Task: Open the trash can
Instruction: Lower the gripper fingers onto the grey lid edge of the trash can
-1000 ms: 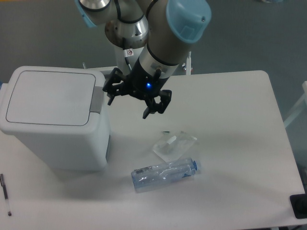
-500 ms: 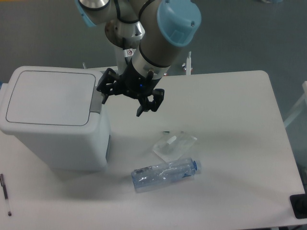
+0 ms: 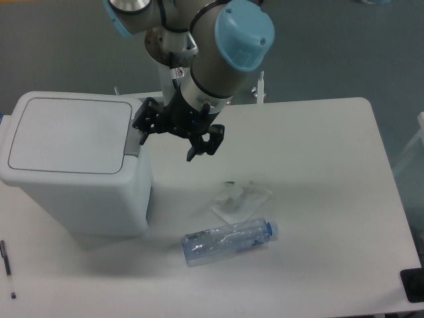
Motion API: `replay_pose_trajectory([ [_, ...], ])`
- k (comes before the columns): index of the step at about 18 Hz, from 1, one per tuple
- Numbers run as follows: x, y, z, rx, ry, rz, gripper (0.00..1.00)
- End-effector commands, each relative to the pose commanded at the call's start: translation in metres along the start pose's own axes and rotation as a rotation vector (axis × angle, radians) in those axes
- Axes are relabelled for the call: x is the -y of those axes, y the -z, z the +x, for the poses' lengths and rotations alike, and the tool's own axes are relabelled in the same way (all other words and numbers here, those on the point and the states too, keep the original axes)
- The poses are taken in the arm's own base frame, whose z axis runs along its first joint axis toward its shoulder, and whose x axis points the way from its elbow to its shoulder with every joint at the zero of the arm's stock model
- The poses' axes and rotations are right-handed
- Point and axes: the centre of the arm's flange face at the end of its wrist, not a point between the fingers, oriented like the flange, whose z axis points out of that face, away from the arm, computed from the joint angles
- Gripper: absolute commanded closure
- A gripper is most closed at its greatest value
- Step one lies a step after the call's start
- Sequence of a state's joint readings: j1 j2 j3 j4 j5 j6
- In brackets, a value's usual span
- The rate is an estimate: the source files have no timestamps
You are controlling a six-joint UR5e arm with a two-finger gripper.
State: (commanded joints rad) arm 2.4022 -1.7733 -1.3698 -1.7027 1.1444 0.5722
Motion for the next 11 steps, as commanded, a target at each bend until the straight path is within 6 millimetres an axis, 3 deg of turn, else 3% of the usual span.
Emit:
replay_pose_trajectory([
  [11, 0.002, -0.007, 0.010, -0.001, 0.005, -0.016, 0.00],
])
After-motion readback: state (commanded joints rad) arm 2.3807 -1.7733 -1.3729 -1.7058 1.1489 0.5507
